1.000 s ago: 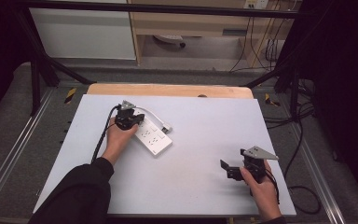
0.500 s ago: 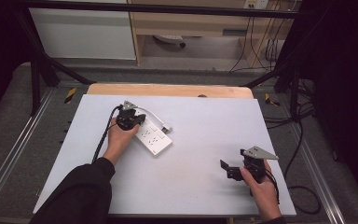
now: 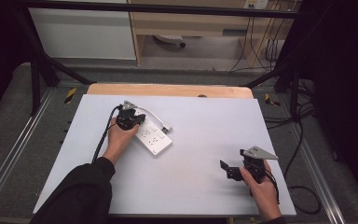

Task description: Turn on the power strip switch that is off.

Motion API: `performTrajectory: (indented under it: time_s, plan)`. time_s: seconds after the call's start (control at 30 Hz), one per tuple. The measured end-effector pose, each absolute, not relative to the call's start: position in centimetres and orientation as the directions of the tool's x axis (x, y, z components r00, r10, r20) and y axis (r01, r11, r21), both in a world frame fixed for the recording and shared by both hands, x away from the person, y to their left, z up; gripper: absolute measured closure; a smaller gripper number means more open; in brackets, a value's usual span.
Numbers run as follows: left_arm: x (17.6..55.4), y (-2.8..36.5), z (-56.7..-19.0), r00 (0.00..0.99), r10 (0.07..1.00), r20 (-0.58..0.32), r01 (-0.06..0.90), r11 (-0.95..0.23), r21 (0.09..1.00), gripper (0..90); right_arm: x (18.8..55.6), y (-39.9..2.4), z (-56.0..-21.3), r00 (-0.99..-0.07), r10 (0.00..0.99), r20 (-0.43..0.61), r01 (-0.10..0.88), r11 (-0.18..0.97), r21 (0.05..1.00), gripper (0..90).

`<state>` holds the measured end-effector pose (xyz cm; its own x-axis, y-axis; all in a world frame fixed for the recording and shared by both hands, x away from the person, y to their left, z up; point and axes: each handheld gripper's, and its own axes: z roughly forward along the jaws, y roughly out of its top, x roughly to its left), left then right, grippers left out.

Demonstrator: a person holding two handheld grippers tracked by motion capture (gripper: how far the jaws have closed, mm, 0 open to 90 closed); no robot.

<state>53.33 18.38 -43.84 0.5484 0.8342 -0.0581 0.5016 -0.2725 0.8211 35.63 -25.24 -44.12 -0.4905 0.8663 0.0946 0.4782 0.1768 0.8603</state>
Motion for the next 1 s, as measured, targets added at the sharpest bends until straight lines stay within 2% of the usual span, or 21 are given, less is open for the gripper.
performTrajectory:
  time_s: [1.0]
  plan:
    - [53.46,18.46,-44.02,0.554,0.830,-0.064,0.497,-0.269,0.825,90.0,35.63,-25.19,-44.13,-0.493,0.865,0.096,0.479,0.178,0.859,3.4]
